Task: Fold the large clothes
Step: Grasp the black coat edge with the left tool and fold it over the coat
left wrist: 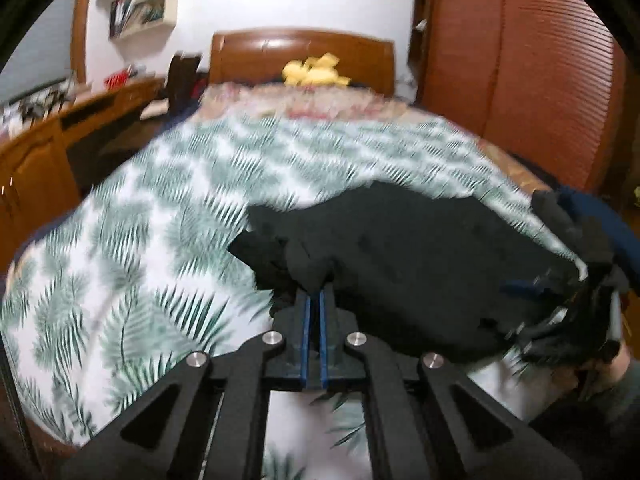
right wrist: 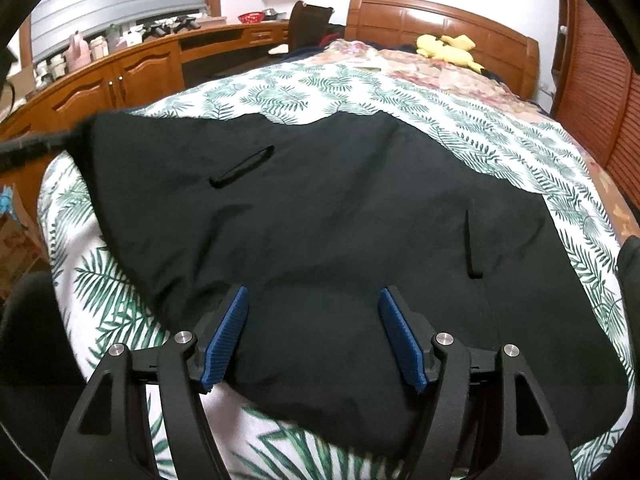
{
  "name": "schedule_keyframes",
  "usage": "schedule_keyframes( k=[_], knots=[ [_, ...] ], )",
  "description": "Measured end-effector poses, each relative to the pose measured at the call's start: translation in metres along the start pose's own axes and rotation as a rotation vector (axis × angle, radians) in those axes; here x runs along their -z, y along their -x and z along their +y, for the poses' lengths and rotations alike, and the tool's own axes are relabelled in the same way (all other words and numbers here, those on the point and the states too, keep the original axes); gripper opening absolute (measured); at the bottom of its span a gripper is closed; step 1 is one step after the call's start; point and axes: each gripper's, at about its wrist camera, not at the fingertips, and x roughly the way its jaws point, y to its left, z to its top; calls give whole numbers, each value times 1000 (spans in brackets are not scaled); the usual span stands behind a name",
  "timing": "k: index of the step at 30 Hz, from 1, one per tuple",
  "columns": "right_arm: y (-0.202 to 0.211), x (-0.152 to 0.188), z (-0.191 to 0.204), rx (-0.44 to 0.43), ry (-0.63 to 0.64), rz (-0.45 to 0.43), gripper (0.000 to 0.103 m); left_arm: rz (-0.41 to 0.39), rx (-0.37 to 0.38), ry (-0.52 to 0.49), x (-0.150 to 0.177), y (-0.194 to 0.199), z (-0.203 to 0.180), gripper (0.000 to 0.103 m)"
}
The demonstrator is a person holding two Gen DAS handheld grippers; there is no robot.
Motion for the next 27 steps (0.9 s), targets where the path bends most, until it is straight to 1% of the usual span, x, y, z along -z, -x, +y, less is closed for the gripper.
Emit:
schedule_keyframes(
  k=[3,5,8,10,14,17,19,21,23,27],
  knots=[
    [13,4,-11,14,-10,-9,70,-48,37,-60,-29,8,-37,0],
    [24,8,-21,23,-25,-23,70,-61,61,-93,-42,8,-59,0],
    [42,16,-40,38,-57,-40,70,-73,120,-157,-59,2,-108,0],
    [54,23,-54,54,-80,-53,70,-76,157,-189,-65,-1,-136,0],
    [82,37,-83,85,-141,-81,70,-68,256,-245,-70,-7,-193,0],
    [99,52,-106,98,-189,-93,70,-70,312,-272,-69,-9,-222,0],
    [104,58,-116,110,-207,-86,70,-51,335,-277,-68,-14,-233,0],
    [107,63,-123,120,-224,-76,70,-16,334,-288,-65,-25,-241,0],
    [111,68,-128,126,-236,-77,70,28,321,-295,-59,-39,-242,0],
    [118,67,-127,129,-227,-79,70,78,327,-275,-53,-51,-237,0]
  ],
)
